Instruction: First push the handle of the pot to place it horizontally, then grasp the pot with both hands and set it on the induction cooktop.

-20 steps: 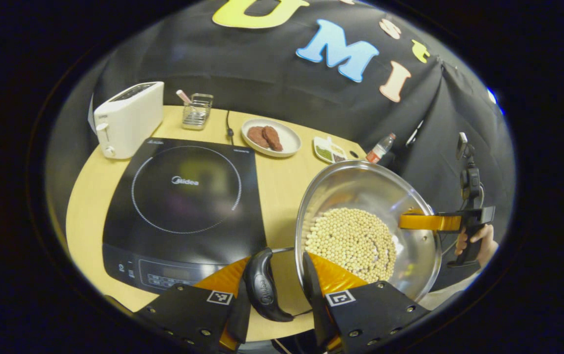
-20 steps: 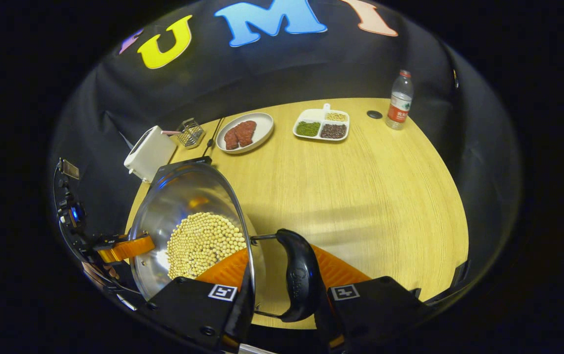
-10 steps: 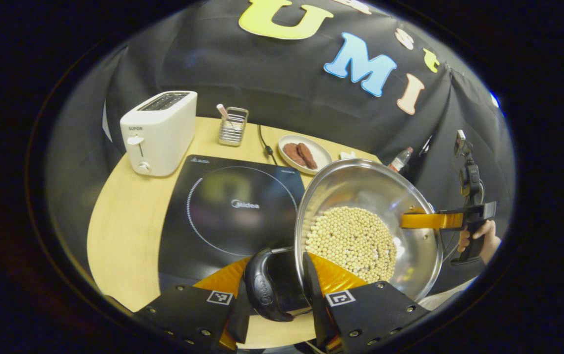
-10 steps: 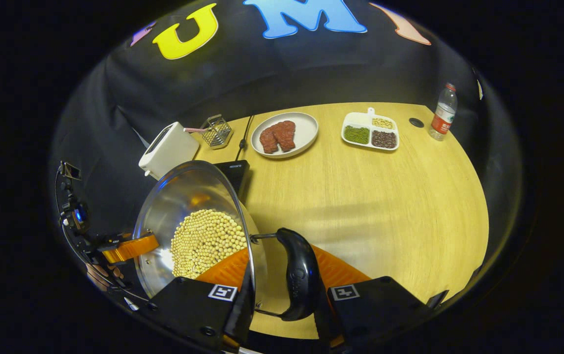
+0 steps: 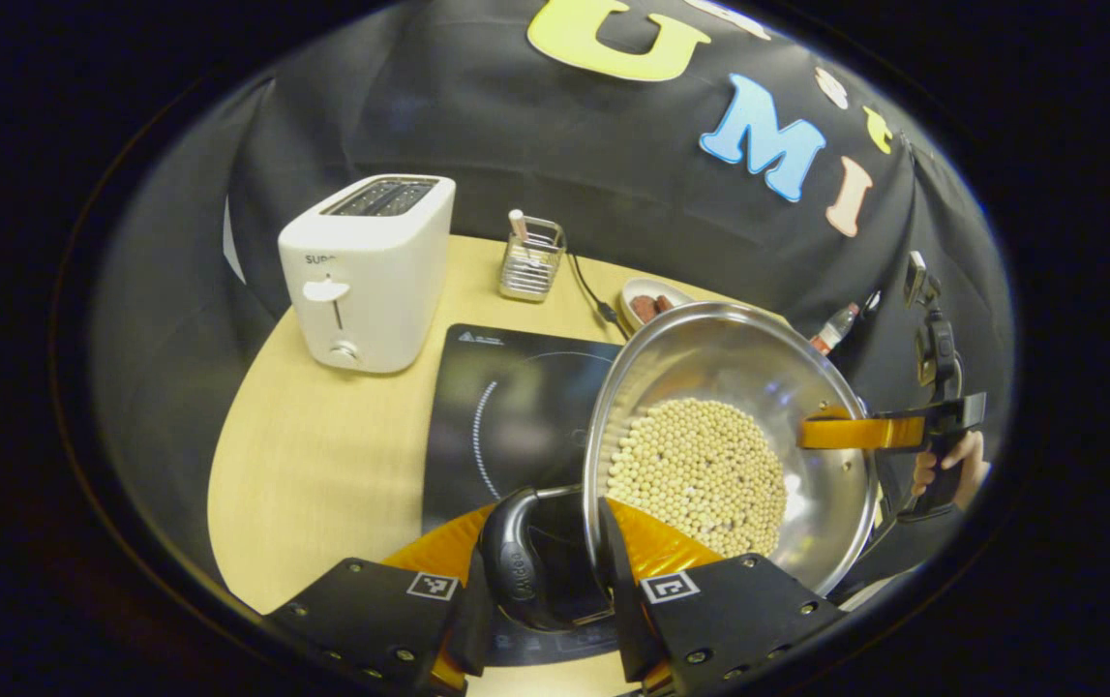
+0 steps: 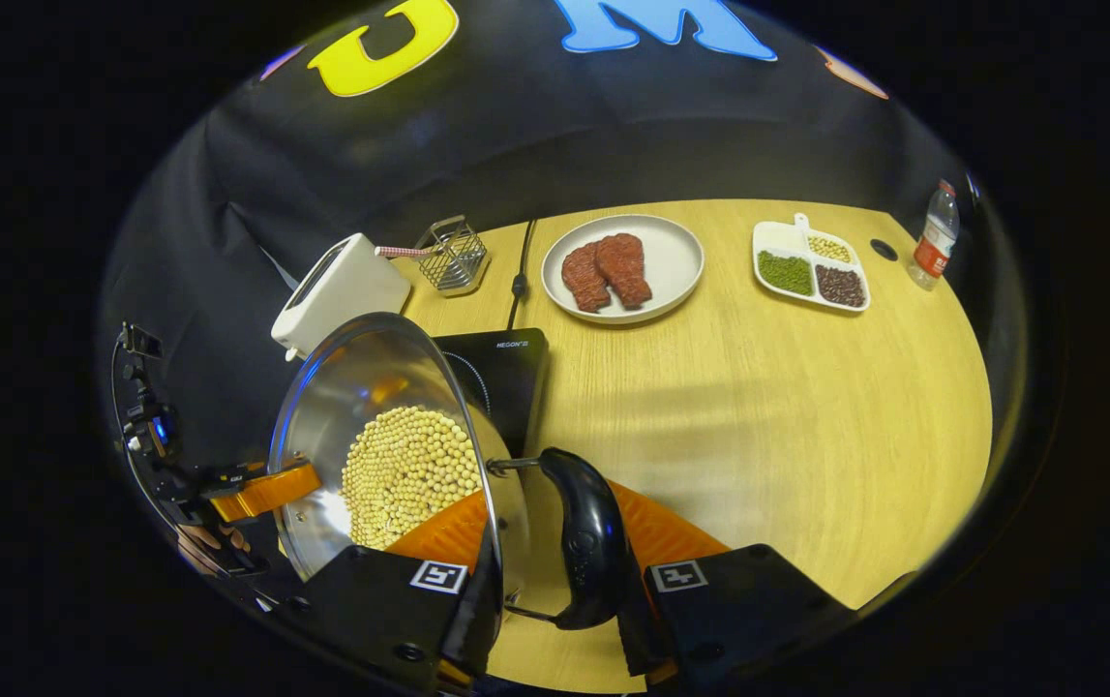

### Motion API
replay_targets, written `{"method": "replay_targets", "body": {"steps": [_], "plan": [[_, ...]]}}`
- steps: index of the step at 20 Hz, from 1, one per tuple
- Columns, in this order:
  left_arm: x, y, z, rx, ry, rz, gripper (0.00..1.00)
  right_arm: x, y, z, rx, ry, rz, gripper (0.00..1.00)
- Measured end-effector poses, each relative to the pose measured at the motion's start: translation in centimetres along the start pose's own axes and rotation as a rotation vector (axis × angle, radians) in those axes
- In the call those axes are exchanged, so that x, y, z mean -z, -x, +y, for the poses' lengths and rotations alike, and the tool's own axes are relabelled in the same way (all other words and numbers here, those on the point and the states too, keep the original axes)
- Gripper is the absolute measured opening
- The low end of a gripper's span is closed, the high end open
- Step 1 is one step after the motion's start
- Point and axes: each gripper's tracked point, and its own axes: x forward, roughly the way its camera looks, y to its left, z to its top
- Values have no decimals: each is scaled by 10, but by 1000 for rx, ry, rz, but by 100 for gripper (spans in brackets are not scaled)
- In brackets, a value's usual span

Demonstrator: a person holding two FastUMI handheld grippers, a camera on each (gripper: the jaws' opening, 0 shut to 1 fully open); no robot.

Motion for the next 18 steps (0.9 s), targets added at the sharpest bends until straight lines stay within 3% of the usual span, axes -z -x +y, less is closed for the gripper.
{"method": "replay_targets", "body": {"steps": [2, 5, 6, 7, 10, 14, 16, 18], "plan": [[-3, -5, 13, -9, -12, 9, 56, -4, -10, 7, 2, -9, -6, 54], [-15, -11, 31, -17, -25, 9, 53, -8, -22, 16, -6, -31, -6, 51], [-19, -13, 33, -19, -33, 8, 53, -10, -26, 19, -11, -38, -4, 54], [-23, -15, 37, -19, -43, 8, 56, -12, -30, 21, -16, -42, -1, 51], [-31, -23, 44, -16, -60, 12, 53, -18, -40, 25, -21, -62, -4, 51], [-38, -34, 55, -23, -73, 29, 56, -22, -53, 26, -14, -85, 1, 51], [-43, -39, 58, -20, -79, 31, 53, -25, -58, 27, -16, -98, 2, 54], [-45, -44, 62, -16, -76, 40, 53, -26, -62, 27, -11, -111, 9, 51]]}}
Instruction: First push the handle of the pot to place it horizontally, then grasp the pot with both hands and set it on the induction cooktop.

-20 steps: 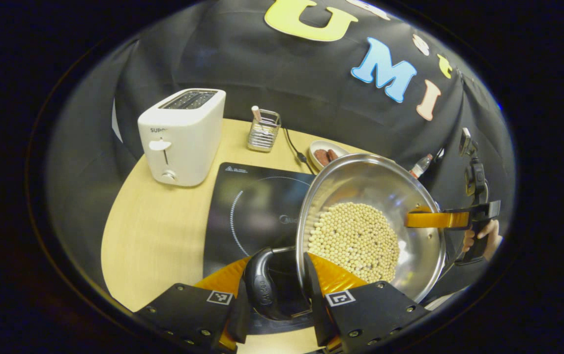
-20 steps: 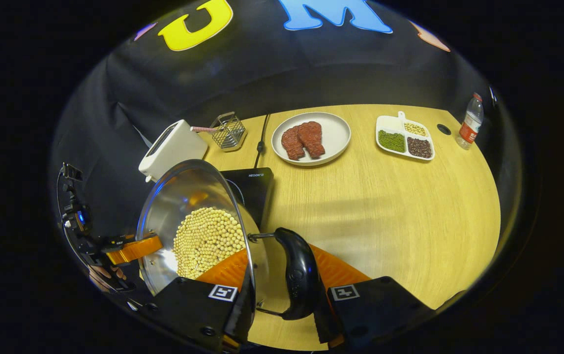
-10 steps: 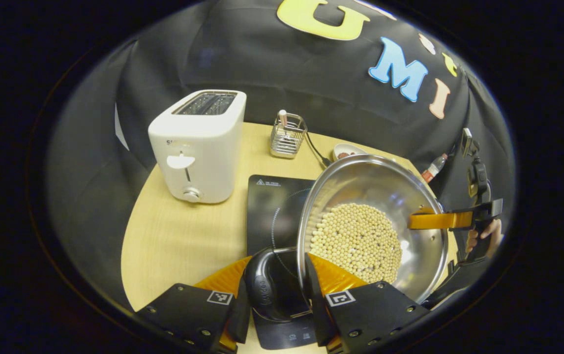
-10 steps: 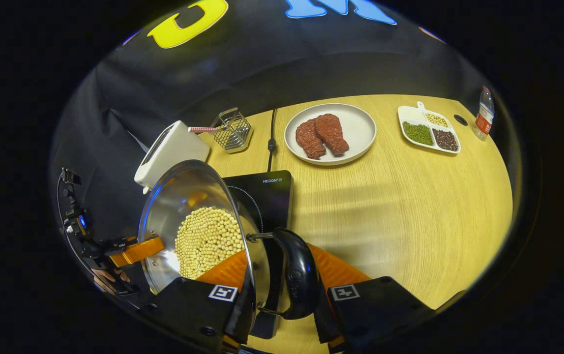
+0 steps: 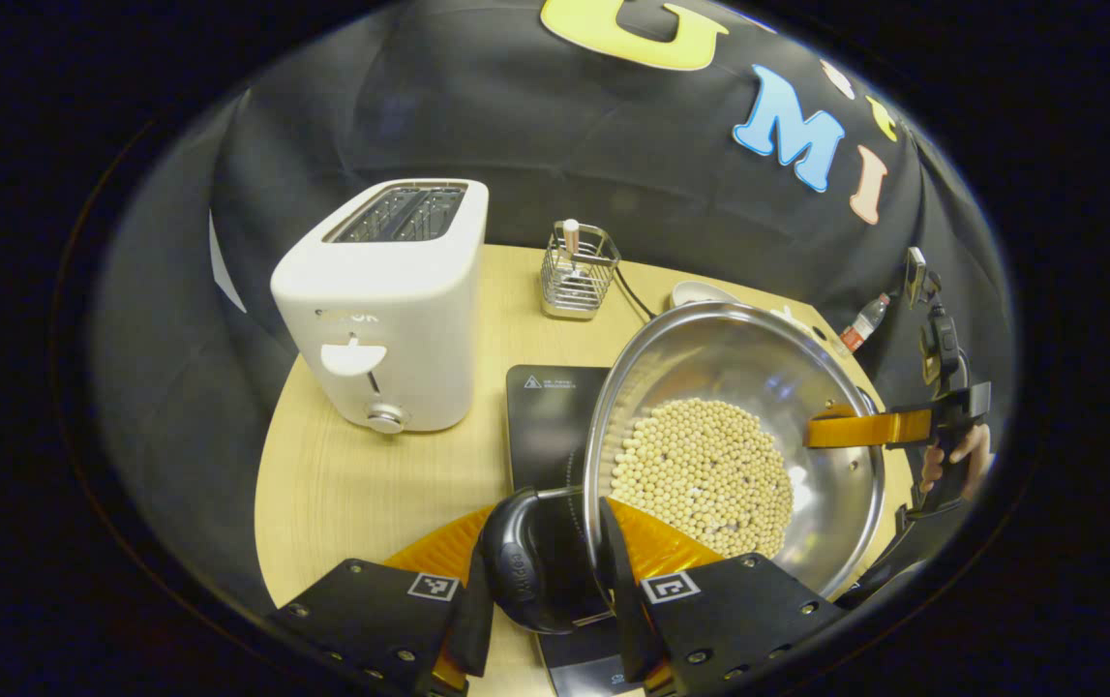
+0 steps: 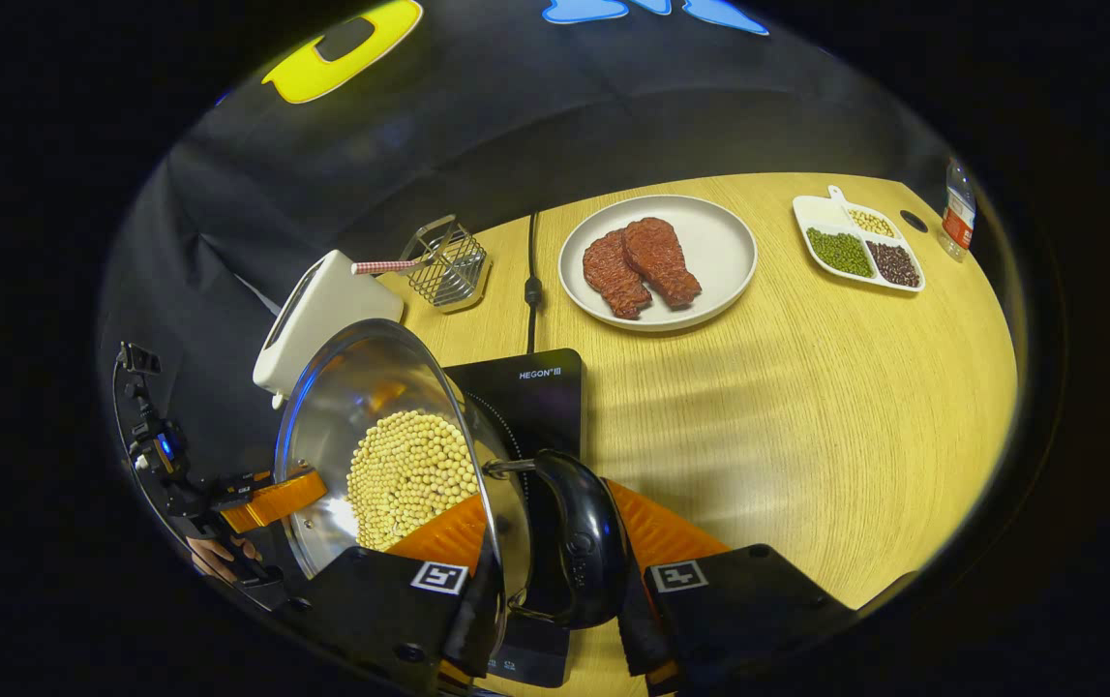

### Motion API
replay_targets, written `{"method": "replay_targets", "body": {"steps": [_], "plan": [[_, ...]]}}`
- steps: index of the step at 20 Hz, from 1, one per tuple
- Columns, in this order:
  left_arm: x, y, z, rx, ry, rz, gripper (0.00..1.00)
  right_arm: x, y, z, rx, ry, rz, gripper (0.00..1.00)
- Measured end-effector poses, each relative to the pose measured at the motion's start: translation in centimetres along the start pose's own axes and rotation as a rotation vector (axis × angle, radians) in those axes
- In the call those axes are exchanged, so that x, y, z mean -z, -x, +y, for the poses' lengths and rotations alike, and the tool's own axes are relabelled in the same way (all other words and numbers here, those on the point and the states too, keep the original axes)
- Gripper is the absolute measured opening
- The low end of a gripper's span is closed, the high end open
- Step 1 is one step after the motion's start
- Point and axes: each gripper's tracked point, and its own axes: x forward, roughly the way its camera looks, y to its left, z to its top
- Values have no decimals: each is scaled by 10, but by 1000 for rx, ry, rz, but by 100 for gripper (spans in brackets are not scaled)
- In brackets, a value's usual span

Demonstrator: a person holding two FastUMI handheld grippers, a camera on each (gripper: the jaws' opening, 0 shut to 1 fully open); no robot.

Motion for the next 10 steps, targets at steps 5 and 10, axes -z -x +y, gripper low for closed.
{"method": "replay_targets", "body": {"steps": [5, 10], "plan": [[-10, -12, 2, 10, -21, 4, 53, 1, -12, -2, 10, -22, 18, 54], [-12, -11, 3, 17, -15, -18, 53, 0, -20, -3, 7, -25, 13, 52]]}}
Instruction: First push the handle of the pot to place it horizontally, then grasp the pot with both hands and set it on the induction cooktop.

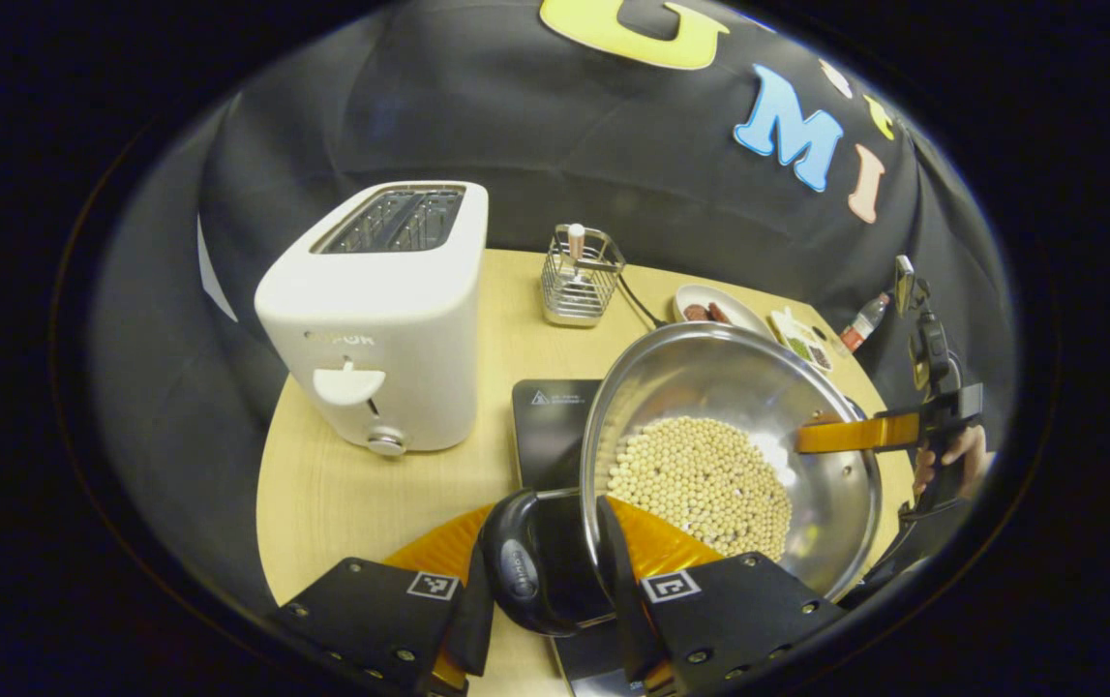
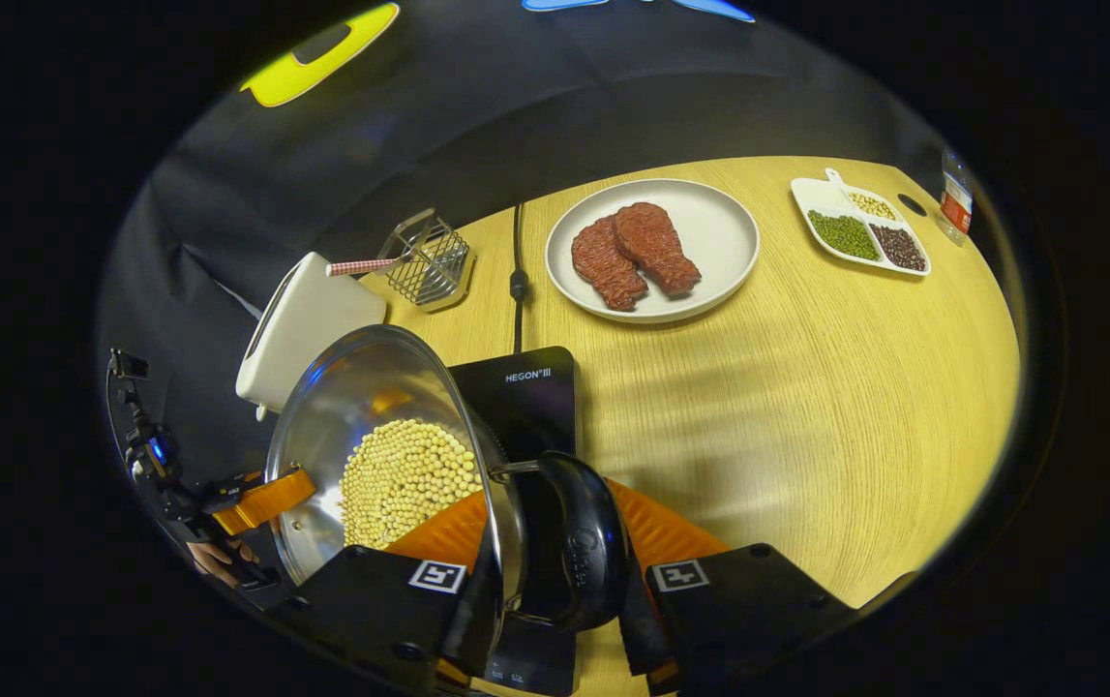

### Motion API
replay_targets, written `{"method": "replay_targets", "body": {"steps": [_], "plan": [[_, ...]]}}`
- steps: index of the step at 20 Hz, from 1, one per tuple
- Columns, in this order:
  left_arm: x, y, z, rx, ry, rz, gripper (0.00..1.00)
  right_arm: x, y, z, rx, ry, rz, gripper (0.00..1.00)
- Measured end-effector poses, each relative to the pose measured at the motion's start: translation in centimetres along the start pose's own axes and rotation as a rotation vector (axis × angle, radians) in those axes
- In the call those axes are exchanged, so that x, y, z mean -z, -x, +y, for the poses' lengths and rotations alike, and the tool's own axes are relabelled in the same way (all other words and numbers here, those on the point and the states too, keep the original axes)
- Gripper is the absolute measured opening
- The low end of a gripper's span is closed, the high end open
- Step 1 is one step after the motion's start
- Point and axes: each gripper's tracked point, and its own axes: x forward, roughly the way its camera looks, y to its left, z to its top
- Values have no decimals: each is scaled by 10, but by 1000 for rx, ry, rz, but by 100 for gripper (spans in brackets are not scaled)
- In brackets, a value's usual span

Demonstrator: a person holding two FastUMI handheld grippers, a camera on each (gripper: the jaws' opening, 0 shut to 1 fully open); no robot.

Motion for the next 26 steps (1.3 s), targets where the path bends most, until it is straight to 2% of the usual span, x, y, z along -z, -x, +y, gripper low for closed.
{"method": "replay_targets", "body": {"steps": [2, 3, 10, 11, 12, 14, 15, 16, 17, 20, 22, 26], "plan": [[-1, -1, 1, 0, -1, -2, 57, 1, -1, -2, 4, -1, -7, 53], [0, -1, 2, -2, 4, 5, 57, 1, -2, -2, 5, 0, -7, 57], [4, -1, 3, -30, 31, 24, 55, 2, -1, -2, 22, -12, 4, 56], [3, -2, 4, -38, 41, 16, 56, 1, -1, -3, 23, -10, 3, 59], [3, -2, 3, -44, 50, 11, 59, 2, -1, -2, 24, -9, 5, 56], [4, 0, 5, -65, 69, 8, 54, 4, 1, -1, 18, -6, 8, 57], [5, 3, 8, -99, 75, 16, 59, 4, 3, -1, 16, 0, 7, 73], [5, 7, 13, -149, 78, 10, 60, 2, 10, 0, 12, 8, 2, 83], [0, 13, 13, -174, 78, -4, 80, 0, 14, -2, 10, 20, -10, 99], [-8, 38, 7, -252, 30, -21, 74, -5, 41, -2, -21, 35, -47, 98], [-11, 59, 0, -318, 12, -24, 74, -4, 58, -13, -23, 52, -53, 98], [-14, 106, -32, -416, 82, -122, 77, -3, 104, -42, -30, 86, -97, 99]]}}
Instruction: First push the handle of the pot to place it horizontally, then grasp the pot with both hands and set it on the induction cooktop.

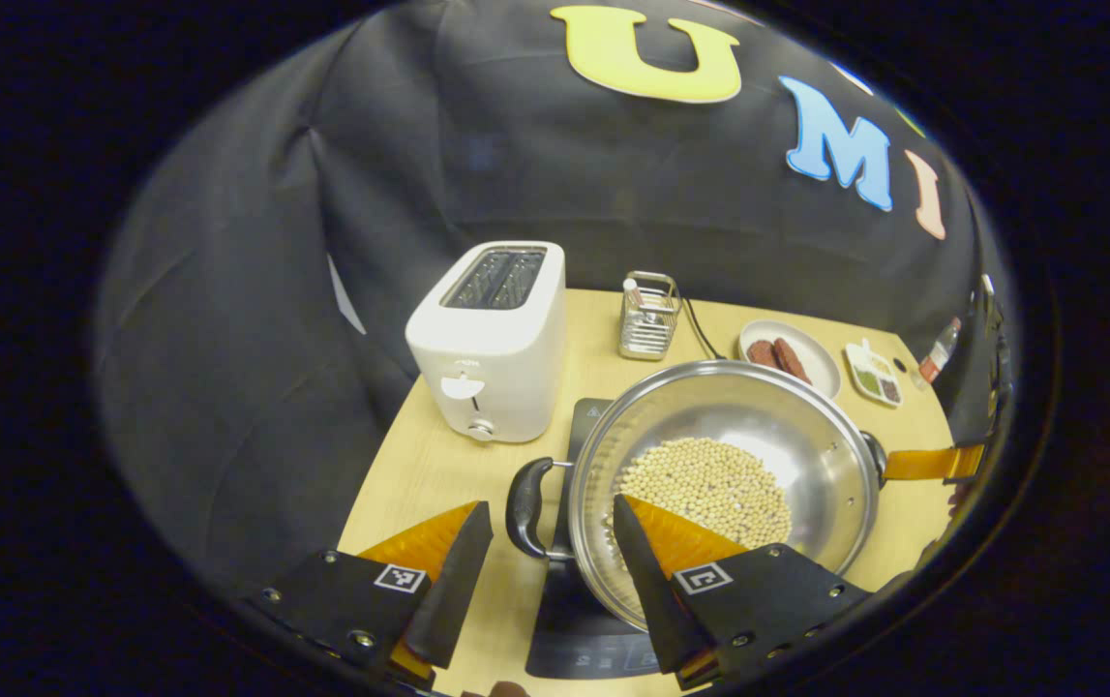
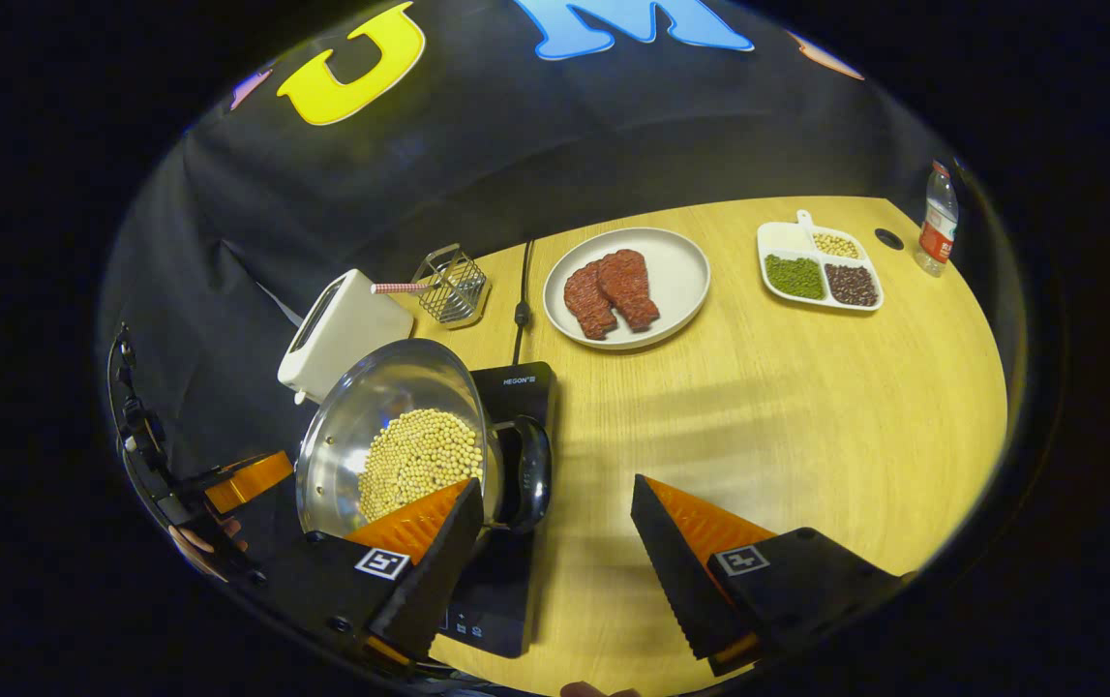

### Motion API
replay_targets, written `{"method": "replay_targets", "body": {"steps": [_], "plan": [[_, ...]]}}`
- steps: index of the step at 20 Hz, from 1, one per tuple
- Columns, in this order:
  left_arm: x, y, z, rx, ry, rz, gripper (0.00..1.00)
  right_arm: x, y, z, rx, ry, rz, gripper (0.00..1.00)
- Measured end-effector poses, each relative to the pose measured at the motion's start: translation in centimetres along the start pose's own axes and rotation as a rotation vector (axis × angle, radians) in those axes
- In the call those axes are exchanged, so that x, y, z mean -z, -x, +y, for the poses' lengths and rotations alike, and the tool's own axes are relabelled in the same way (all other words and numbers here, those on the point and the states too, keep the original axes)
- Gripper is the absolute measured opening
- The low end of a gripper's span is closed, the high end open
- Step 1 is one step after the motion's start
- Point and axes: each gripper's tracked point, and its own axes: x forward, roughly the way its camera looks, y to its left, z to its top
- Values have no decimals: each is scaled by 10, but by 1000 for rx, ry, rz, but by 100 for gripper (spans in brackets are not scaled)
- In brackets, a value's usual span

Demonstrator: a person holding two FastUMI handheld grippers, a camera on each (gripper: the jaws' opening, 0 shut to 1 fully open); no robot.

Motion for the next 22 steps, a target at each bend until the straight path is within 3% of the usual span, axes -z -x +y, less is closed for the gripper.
{"method": "replay_targets", "body": {"steps": [6, 12, 22], "plan": [[-24, 89, -49, -61, 41, -172, 77, -25, 66, -55, 50, 68, -155, 98], [-48, 149, -126, -84, -56, -329, 77, -51, 137, -86, 117, 123, -369, 98], [-73, 235, -291, 106, -117, -595, 77, -77, 252, -142, 217, 185, -669, 98]]}}
